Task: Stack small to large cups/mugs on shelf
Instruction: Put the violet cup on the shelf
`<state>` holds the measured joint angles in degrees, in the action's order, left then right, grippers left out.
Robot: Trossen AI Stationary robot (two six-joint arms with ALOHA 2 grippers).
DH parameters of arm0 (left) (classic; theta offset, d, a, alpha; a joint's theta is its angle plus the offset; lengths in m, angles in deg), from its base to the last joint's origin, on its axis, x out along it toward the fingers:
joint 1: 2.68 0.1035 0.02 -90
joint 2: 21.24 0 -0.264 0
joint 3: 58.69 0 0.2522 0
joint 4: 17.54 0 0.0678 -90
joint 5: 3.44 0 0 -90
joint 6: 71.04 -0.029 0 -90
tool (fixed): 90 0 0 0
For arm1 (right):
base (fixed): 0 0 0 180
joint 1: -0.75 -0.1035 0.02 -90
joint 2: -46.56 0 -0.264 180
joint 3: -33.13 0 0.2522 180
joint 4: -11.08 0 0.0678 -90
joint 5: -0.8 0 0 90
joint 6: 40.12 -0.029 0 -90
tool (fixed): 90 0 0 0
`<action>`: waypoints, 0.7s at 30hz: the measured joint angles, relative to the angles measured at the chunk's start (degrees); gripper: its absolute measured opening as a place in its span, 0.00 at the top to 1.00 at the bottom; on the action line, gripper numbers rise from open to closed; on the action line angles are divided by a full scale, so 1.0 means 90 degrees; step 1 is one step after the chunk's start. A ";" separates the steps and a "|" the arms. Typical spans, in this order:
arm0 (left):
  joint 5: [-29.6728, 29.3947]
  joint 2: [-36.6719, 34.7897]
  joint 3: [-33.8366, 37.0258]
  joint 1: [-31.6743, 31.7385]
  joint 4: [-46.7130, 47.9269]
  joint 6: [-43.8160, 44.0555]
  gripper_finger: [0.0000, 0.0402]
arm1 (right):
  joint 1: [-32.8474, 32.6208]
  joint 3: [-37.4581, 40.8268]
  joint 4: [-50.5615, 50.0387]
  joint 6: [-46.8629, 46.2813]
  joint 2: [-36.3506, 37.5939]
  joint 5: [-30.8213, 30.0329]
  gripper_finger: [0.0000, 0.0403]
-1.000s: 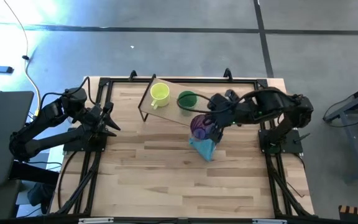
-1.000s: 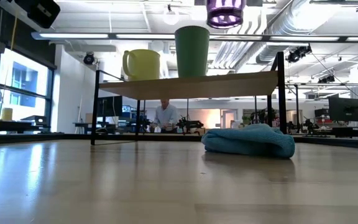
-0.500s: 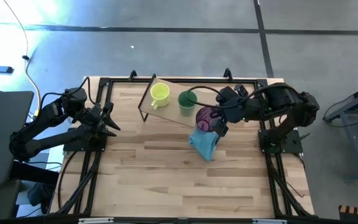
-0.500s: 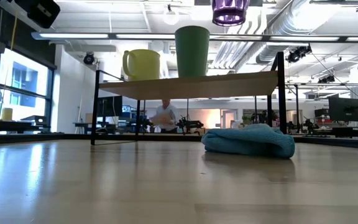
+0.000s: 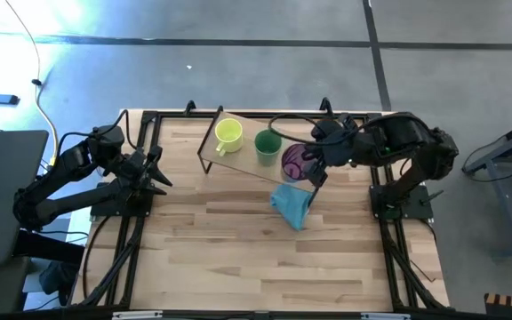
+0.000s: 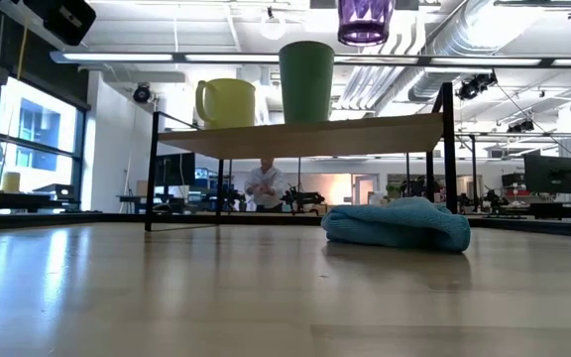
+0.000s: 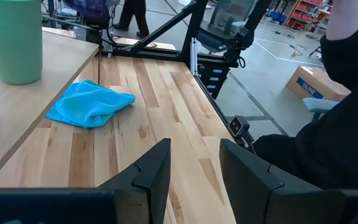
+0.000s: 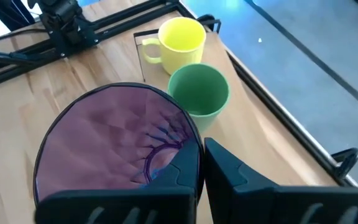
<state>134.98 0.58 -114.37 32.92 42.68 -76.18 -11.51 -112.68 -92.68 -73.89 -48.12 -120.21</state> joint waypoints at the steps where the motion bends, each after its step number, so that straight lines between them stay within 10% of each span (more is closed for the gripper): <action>1: -0.0002 0.0000 0.0000 0.0002 0.0002 0.0000 0.68 | 0.0003 0.0000 -0.0004 0.0080 0.0037 0.0000 1.00; 21: 0.0000 0.0000 -0.0001 0.0001 0.0002 -0.0005 0.68 | -0.0224 0.0022 0.0057 0.1260 0.0325 -0.0132 1.00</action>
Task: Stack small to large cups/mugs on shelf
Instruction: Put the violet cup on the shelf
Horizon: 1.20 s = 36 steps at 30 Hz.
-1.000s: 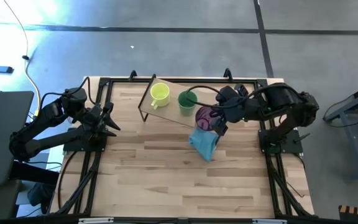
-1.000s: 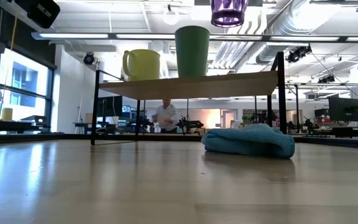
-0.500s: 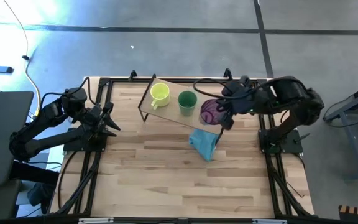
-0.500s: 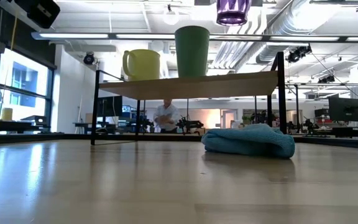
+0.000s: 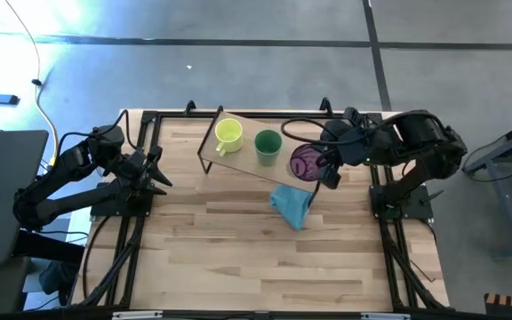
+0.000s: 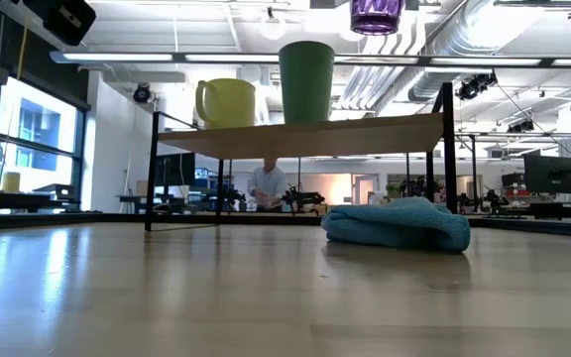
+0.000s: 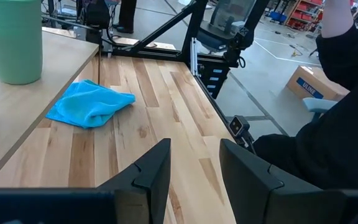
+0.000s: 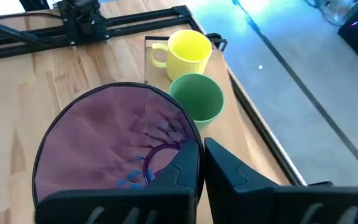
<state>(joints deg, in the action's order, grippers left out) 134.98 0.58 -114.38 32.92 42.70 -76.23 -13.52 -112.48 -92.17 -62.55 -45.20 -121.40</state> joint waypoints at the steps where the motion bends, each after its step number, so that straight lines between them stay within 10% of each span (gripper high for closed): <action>1: -0.0001 0.0000 0.0001 0.0002 0.0000 0.0000 0.68 | -0.0001 0.0000 0.0000 0.0002 0.0004 -0.0053 1.00; 36: 0.0000 0.0000 0.0001 0.0000 0.0007 0.0061 0.68 | -0.0033 0.0155 -0.0043 0.0094 -0.0011 -0.1358 1.00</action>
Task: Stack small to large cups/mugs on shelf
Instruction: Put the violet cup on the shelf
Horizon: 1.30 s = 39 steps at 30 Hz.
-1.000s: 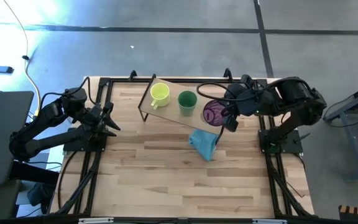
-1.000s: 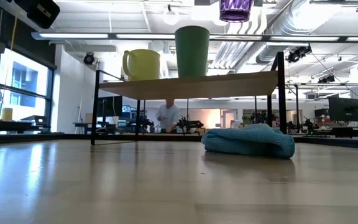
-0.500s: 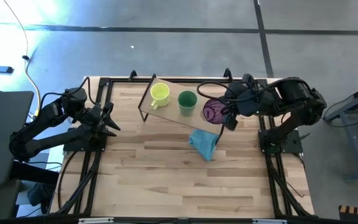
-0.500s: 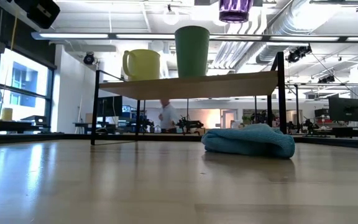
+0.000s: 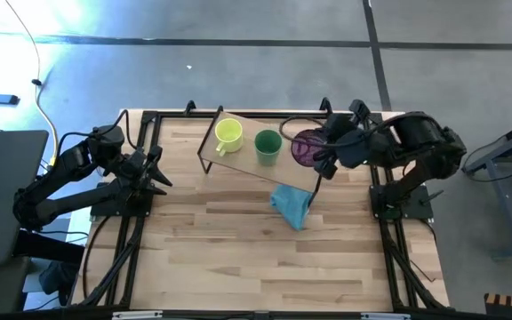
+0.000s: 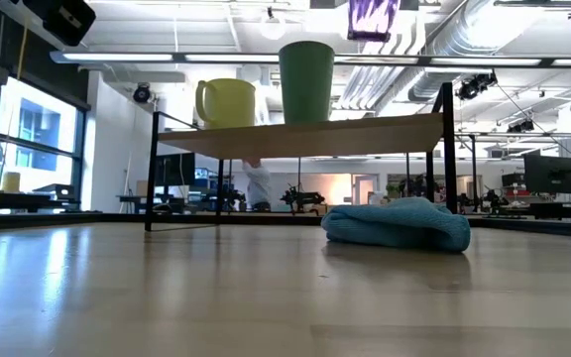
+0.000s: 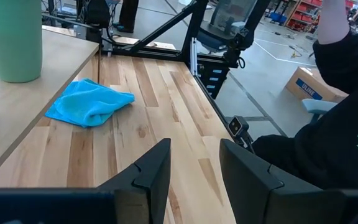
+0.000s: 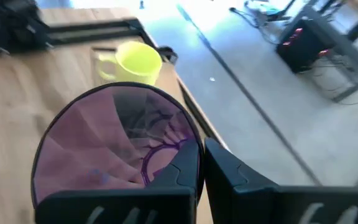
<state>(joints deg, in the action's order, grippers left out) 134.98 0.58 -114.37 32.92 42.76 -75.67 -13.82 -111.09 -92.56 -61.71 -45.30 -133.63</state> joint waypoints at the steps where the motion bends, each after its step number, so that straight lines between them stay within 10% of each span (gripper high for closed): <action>1: 0.0000 -0.0001 -0.0001 0.0002 0.0000 0.0002 0.68 | -0.0015 0.0117 -0.0015 0.0011 0.0002 -0.0123 1.00; 20: -0.0002 0.0000 0.0000 0.0002 -0.0011 0.0065 0.68 | -0.0106 0.3871 0.1121 -0.0703 0.1659 -0.1311 1.00; 39: -0.0002 0.0000 -0.0001 -0.0001 -0.0393 0.0276 0.68 | 0.1116 0.3675 0.2128 -0.0370 0.2553 0.1947 1.00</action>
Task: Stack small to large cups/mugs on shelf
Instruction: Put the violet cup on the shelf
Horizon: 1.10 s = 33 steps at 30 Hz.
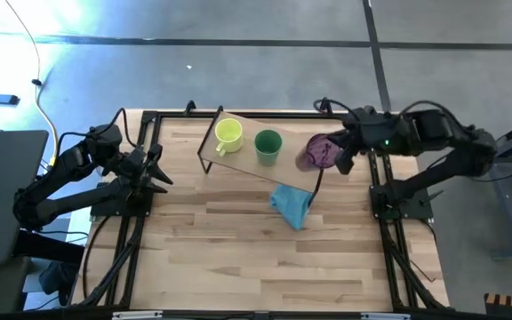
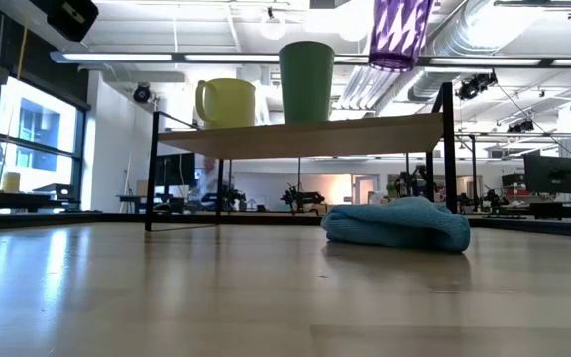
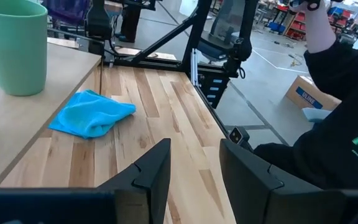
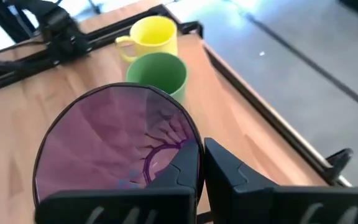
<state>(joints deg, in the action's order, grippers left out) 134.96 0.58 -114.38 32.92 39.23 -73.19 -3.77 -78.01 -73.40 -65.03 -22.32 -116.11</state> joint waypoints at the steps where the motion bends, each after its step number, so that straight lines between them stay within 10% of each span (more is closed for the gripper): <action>1: 0.0000 0.0000 0.0000 0.0001 0.0000 0.0000 0.68 | 0.0089 -0.0023 0.0002 0.0088 0.0000 0.0188 1.00; 33: 0.0000 0.0000 0.0000 0.0002 -0.0005 0.0112 0.68 | 0.2414 -0.0042 0.0176 0.1421 -0.0095 0.3361 1.00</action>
<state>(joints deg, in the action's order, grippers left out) 134.96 0.58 -114.38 32.93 39.18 -72.18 17.95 -78.39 -71.82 -52.24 -23.18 -85.86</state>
